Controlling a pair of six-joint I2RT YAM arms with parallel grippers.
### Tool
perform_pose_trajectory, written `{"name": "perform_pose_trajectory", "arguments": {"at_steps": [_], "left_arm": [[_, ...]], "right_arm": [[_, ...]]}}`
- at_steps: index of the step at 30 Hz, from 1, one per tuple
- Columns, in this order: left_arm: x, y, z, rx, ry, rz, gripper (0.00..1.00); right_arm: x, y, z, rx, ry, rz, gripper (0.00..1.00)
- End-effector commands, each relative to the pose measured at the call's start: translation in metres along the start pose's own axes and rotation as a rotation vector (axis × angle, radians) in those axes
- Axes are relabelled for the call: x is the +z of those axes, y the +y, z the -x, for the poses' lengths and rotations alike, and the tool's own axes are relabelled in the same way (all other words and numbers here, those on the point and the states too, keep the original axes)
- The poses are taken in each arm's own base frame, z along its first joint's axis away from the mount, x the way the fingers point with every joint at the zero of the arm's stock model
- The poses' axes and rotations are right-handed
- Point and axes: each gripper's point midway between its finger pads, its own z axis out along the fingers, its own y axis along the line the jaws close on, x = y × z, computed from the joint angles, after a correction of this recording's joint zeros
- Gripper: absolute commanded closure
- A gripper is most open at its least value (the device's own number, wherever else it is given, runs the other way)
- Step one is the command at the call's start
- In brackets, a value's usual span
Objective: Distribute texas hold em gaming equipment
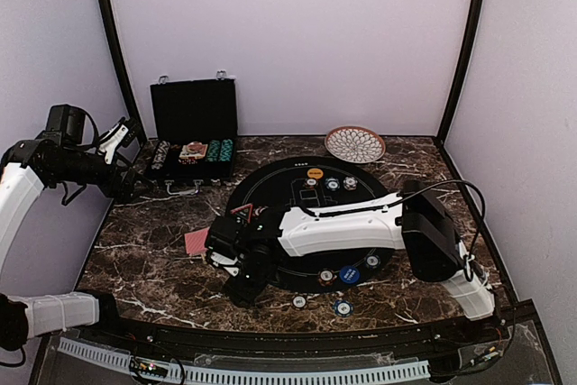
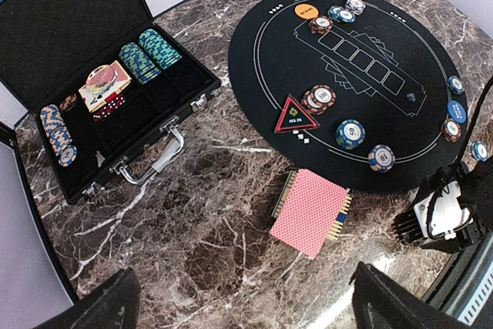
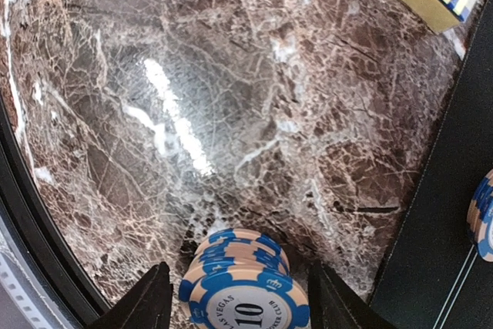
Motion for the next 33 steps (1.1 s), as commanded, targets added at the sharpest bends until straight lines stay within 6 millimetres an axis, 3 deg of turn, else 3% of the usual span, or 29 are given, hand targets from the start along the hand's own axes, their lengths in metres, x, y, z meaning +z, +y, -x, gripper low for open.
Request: {"name": "perform_pose_trajectory", "arguments": {"at_steps": [1, 9, 21, 25, 33], "left_arm": [[-0.007, 0.002, 0.007, 0.020, -0.018, 0.015, 0.01], [-0.005, 0.002, 0.004, 0.025, -0.011, 0.016, 0.01], [-0.005, 0.002, 0.007, 0.025, -0.015, 0.011, 0.01], [-0.005, 0.002, 0.006, 0.026, -0.015, 0.011, 0.01], [-0.004, 0.002, 0.004, 0.020, -0.006, 0.008, 0.01]], "right_arm": [[-0.002, 0.003, 0.010, 0.004, -0.024, 0.018, 0.43], [-0.005, 0.008, 0.010, -0.001, -0.025, 0.026, 0.62], [-0.017, 0.009, 0.014, -0.009, -0.040, 0.003, 0.65], [-0.033, 0.007, 0.020, -0.007, -0.063, -0.017, 0.71], [-0.071, 0.007, 0.021, 0.014, -0.104, -0.023, 0.75]]}}
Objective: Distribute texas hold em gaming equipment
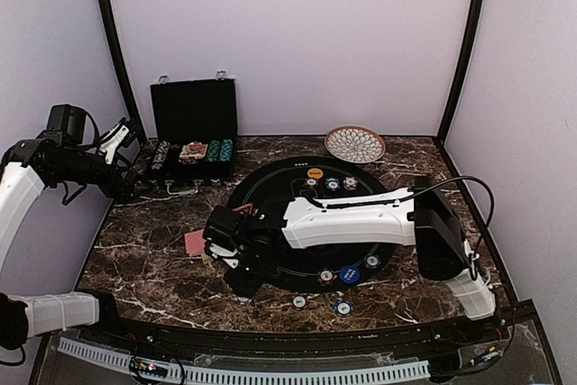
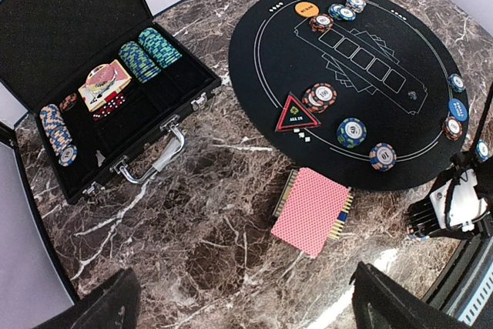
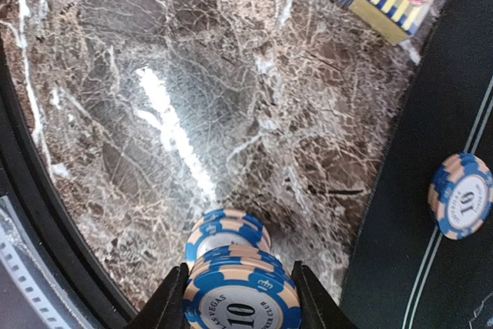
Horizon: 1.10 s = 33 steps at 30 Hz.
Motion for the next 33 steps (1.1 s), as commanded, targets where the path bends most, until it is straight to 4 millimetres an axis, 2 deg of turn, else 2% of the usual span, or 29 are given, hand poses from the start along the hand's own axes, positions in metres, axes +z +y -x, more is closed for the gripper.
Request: {"name": "perform_pose_trajectory", "arguments": {"at_steps": [1, 5, 9, 10, 18, 20, 27, 33], "left_arm": [[-0.005, 0.000, 0.004, 0.016, -0.009, 0.006, 0.01], [-0.002, 0.000, -0.002, 0.020, 0.005, 0.004, 0.01], [0.000, -0.001, -0.004, 0.024, 0.008, -0.001, 0.01], [0.000, 0.000, -0.004, 0.025, 0.009, 0.000, 0.01], [0.003, -0.003, -0.007, 0.023, 0.014, -0.018, 0.01], [0.004, -0.003, -0.007, 0.021, 0.015, -0.023, 0.01], [0.004, -0.004, -0.007, 0.024, 0.016, -0.030, 0.01], [0.004, -0.005, -0.009, 0.024, 0.018, -0.033, 0.01]], "right_arm": [[-0.054, 0.005, 0.013, 0.021, -0.090, 0.003, 0.75], [-0.075, -0.022, 0.002, 0.089, -0.106, -0.063, 0.75], [-0.086, -0.065, -0.027, 0.210, -0.100, -0.108, 0.75], [-0.095, -0.077, -0.032, 0.240, -0.117, -0.121, 0.75], [-0.107, -0.180, -0.117, 0.527, -0.093, -0.261, 0.75], [-0.110, -0.201, -0.135, 0.593, -0.100, -0.291, 0.75], [-0.110, -0.249, -0.175, 0.738, -0.091, -0.380, 0.76], [-0.104, -0.276, -0.199, 0.817, -0.065, -0.428, 0.77]]}}
